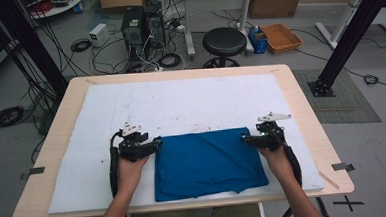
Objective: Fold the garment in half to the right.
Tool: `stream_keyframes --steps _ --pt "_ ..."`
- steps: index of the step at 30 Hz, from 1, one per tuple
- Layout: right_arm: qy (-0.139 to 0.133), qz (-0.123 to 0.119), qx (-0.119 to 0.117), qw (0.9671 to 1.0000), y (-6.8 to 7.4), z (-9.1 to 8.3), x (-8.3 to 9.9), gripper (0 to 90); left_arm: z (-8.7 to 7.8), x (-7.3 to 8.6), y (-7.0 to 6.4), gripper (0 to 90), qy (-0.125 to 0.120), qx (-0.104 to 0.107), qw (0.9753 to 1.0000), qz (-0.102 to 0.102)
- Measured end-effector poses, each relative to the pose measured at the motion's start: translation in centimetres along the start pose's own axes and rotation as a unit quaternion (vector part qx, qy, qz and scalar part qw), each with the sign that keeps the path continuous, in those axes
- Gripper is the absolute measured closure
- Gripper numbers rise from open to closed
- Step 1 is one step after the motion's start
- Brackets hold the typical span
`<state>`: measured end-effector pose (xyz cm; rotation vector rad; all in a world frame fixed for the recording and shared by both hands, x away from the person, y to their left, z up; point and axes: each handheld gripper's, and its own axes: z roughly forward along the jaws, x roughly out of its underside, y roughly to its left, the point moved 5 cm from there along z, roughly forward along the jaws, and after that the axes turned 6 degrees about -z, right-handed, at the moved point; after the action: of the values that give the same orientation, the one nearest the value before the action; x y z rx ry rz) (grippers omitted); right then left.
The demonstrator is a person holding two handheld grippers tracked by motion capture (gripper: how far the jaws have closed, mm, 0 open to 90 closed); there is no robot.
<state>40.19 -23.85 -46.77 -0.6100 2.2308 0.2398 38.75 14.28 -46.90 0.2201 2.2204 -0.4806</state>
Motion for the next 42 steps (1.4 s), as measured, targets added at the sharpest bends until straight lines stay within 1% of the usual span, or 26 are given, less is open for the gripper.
stream_keyframes --steps 1,2,3,4,5,7,8,10,12,13,14,16,18,20,22,23,24,25,26,27,30,33,35,39,41,42 --pt "0.012 0.001 0.003 0.9999 -0.2 0.9 -0.2 31.2 0.6 0.1 0.2 42.9 0.008 -0.006 1.0 -0.002" --pt "0.017 -0.002 0.004 0.9998 -0.3 1.6 -0.3 37.5 1.1 0.2 0.4 42.8 0.016 -0.008 0.9998 -0.001" --pt "0.023 -0.015 0.006 0.9996 -0.4 2.0 -0.3 49.6 1.5 0.4 0.5 43.4 0.025 -0.011 0.9996 0.001" --pt "0.028 -0.024 0.002 0.9993 -0.4 2.2 -0.2 55.0 1.4 0.4 0.5 46.7 0.021 -0.022 0.9995 0.009" --pt "0.021 -0.02 -0.008 0.9996 -0.5 2.2 -0.2 67.3 1.4 0.4 0.6 55.3 0.022 -0.028 0.9992 0.017" --pt "0.019 -0.026 -0.013 0.9994 -0.4 1.9 -0.1 81.9 1.1 0.5 0.8 74.6 0.026 -0.018 0.9994 0.012" --pt "0.02 -0.027 -0.015 0.9993 -0.5 1.7 0.0 83.9 1.0 0.6 0.8 84.3 0.026 -0.013 0.9996 0.006" --pt "0.018 -0.02 -0.003 0.9996 -0.9 1.5 0.2 85.4 0.7 0.7 1.0 86.3 0.017 -0.018 0.9997 0.007" --pt "0.015 -0.01 -0.003 0.9998 -1.2 1.3 0.4 85.2 0.6 0.7 1.1 86.2 0.006 -0.014 0.9999 -0.005" --pt "0.013 -0.015 -0.001 0.9998 -1.4 1.2 0.4 83.4 0.6 0.7 1.1 86.0 0.003 -0.009 0.9999 -0.012" --pt "0.01 -0.01 0.005 0.9999 -1.4 1.1 0.4 72.3 0.5 0.6 1.0 82.3 -0.003 -0.007 0.9998 -0.017" --pt "-0.002 0.02 0.015 0.9997 -1.9 0.8 0.3 52.4 0.1 0.4 1.1 61.6 -0.021 -0.007 0.9993 -0.029" --pt "-0.03 0.051 0.007 0.9982 -2.4 0.2 0.0 48.2 -0.3 0.0 1.2 51.5 -0.045 -0.008 0.9986 -0.029" --pt "-0.041 0.064 -0.004 0.9971 -2.6 0.1 -0.3 45.1 -0.1 -0.2 1.1 49.8 -0.052 0.0 0.9984 -0.023" --pt "-0.016 0.048 -0.008 0.9987 -2.3 1.0 0.0 55.5 0.7 0.2 1.1 49.8 -0.032 0.001 0.9993 -0.02" --pt "-0.004 0.043 -0.014 0.999 -2.2 1.5 0.1 61.4 1.2 0.2 1.1 51.1 -0.007 -0.003 0.9998 -0.02" --pt "0.007 0.035 -0.021 0.9992 -1.9 2.1 0.3 66.3 1.4 0.2 1.0 56.6 0.004 -0.003 0.9999 -0.015" --pt "0.0 0.023 -0.019 0.9996 -1.8 2.1 0.1 81.3 1.5 0.3 0.8 65.8 0.01 -0.005 0.9999 -0.01" --pt "0.0 0.021 -0.031 0.9993 -1.7 2.1 0.0 84.1 1.6 0.3 0.7 76.0 0.014 -0.007 0.9999 -0.003" --pt "0.0 0.007 -0.024 0.9997 -1.6 2.2 -0.1 86.4 1.7 0.3 0.6 84.5 0.016 -0.013 0.9998 0.003" --pt "0.005 -0.016 0.002 0.9999 -1.6 2.1 -0.2 88.1 1.5 0.1 0.8 87.6 0.016 -0.027 0.9995 -0.009" --pt "-0.001 0.0 0.025 0.9997 -2.4 1.5 0.1 88.3 1.2 0.1 1.3 87.7 -0.001 -0.023 0.9991 -0.035" --pt "-0.006 0.01 0.027 0.9996 -2.8 1.2 0.2 88.3 1.2 -0.1 1.3 87.6 -0.011 -0.019 0.9991 -0.036" --pt "-0.016 0.01 0.053 0.9984 -3.0 1.1 0.0 88.1 1.7 -1.5 0.9 87.6 -0.04 -0.021 0.9986 -0.028" --pt "-0.018 0.018 0.05 0.9984 -3.1 1.4 0.0 87.0 2.1 -2.0 0.9 86.6 -0.048 -0.026 0.9982 -0.024" --pt "-0.019 0.026 0.048 0.9983 -3.1 1.5 0.0 82.3 2.1 -2.1 0.9 82.7 -0.052 -0.034 0.9979 -0.02"
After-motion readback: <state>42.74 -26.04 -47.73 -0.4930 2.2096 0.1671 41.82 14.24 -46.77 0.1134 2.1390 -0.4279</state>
